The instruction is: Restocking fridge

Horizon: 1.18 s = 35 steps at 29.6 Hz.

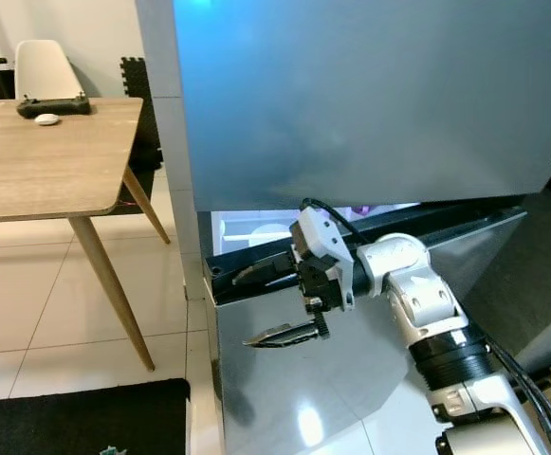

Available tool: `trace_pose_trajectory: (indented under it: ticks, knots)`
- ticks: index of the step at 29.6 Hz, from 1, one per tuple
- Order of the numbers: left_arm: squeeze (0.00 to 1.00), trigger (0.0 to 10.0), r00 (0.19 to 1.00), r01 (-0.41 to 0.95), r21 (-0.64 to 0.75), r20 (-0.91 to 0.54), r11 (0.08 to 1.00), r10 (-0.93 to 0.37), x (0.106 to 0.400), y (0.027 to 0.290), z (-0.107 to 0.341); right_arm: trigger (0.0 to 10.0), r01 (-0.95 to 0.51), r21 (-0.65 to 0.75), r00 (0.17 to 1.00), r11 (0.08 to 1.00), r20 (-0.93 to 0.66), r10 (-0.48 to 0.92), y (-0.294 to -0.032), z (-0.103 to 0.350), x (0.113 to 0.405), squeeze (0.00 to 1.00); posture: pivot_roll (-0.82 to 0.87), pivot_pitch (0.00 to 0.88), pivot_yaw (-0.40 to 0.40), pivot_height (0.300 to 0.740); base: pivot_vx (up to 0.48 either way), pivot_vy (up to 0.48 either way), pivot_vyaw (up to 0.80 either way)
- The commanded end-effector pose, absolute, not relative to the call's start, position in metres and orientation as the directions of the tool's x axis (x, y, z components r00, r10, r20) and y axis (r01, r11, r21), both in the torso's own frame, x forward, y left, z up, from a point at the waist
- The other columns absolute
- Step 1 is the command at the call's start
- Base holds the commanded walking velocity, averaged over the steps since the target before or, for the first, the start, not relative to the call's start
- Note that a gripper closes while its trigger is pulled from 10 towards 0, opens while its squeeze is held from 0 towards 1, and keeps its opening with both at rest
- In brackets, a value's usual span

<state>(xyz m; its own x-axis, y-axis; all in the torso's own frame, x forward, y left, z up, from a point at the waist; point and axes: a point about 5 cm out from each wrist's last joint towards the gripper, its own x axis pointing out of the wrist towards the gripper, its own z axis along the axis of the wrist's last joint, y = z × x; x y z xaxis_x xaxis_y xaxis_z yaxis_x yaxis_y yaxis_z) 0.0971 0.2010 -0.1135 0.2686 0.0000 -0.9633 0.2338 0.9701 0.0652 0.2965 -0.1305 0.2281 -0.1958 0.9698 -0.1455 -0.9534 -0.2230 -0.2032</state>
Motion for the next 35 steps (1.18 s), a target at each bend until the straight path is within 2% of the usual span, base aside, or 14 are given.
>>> trace_pose_trajectory:
  ticks: [1,12,15,19,21,26,27,29,30,31,32,33,34,35]
  knots:
    - [0.00,10.0,0.383,0.238,0.015,-0.920,0.971,-0.080,0.125,0.179,-0.108,10.0,-0.950,-0.208,-0.219,-0.232,-0.086,0.972,-0.135,0.237,0.292,0.00,-0.08,0.000,-0.057,0.740,0.000,0.000,0.00]
    - [0.00,10.0,0.382,0.236,0.011,-0.920,0.972,-0.082,0.126,0.178,-0.108,10.0,-0.953,-0.134,-0.270,-0.273,-0.035,0.962,-0.148,0.233,0.272,0.00,-0.08,0.000,-0.058,0.740,0.000,0.000,0.00]
    - [0.00,10.0,0.382,0.236,0.011,-0.920,0.972,-0.082,0.126,0.178,-0.108,10.0,-0.959,-0.102,-0.259,-0.265,-0.070,0.963,-0.152,0.223,0.268,0.00,-0.08,0.000,-0.058,0.740,0.000,0.000,0.00]
    - [0.00,10.0,0.384,0.233,0.012,-0.920,0.972,-0.080,0.126,0.178,-0.108,10.0,-0.986,0.031,-0.164,-0.161,-0.195,0.967,-0.176,0.187,0.257,0.00,-0.08,0.000,-0.057,0.740,0.000,0.000,0.00]
    - [0.00,10.0,0.384,0.234,0.014,-0.920,0.972,-0.079,0.126,0.178,-0.107,10.0,-0.992,0.070,-0.115,-0.101,-0.236,0.965,-0.187,0.176,0.254,0.00,-0.09,0.000,-0.055,0.740,0.000,0.000,0.00]
    - [0.00,10.0,0.385,0.242,0.022,-0.920,0.970,-0.076,0.128,0.179,-0.107,10.0,-0.960,0.215,0.066,0.179,-0.446,0.893,-0.232,0.117,0.239,0.00,-0.10,0.000,-0.051,0.740,0.000,0.000,0.00]
    - [0.00,10.0,0.385,0.242,0.022,-0.920,0.970,-0.076,0.128,0.179,-0.107,10.0,-0.960,0.215,0.066,0.179,-0.446,0.893,-0.232,0.117,0.239,0.00,-0.10,0.000,-0.051,0.740,0.000,0.000,0.00]
    - [0.00,10.0,0.388,0.244,0.023,-0.919,0.970,-0.076,0.129,0.179,-0.107,10.0,-0.910,0.230,0.185,0.346,-0.522,0.833,-0.248,0.090,0.241,0.00,-0.10,0.000,-0.050,0.740,0.000,0.000,0.00]
    - [0.00,10.0,0.388,0.244,0.023,-0.919,0.970,-0.076,0.129,0.179,-0.107,10.0,-0.910,0.230,0.185,0.346,-0.522,0.833,-0.248,0.090,0.241,0.00,-0.10,0.000,-0.050,0.740,0.000,0.000,0.00]
    - [0.00,10.0,0.389,0.243,0.024,-0.918,0.970,-0.075,0.129,0.179,-0.106,10.0,-0.868,0.219,0.259,0.445,-0.565,0.783,-0.257,0.074,0.243,0.00,-0.10,0.000,-0.050,0.740,0.000,0.000,0.00]
    - [0.00,10.0,0.389,0.243,0.024,-0.918,0.970,-0.075,0.129,0.179,-0.106,10.0,-0.868,0.219,0.259,0.445,-0.565,0.783,-0.257,0.074,0.243,0.00,-0.10,0.000,-0.050,0.740,0.000,0.000,0.00]
    - [0.00,10.0,0.390,0.242,0.026,-0.918,0.970,-0.073,0.130,0.179,-0.106,10.0,-0.798,0.206,0.350,0.567,-0.608,0.713,-0.266,0.057,0.245,0.00,-0.10,0.000,-0.051,0.740,0.000,0.000,0.00]
    - [0.00,10.0,0.390,0.242,0.026,-0.918,0.970,-0.073,0.130,0.179,-0.106,10.0,-0.798,0.206,0.350,0.567,-0.608,0.713,-0.266,0.057,0.245,0.00,-0.10,0.000,-0.051,0.740,0.000,0.000,0.00]
    - [0.00,10.0,0.391,0.236,0.030,-0.918,0.971,-0.066,0.130,0.180,-0.106,10.0,-0.695,0.170,0.444,0.699,-0.663,0.603,-0.275,0.037,0.244,0.00,-0.10,0.000,-0.052,0.740,0.000,0.000,0.00]
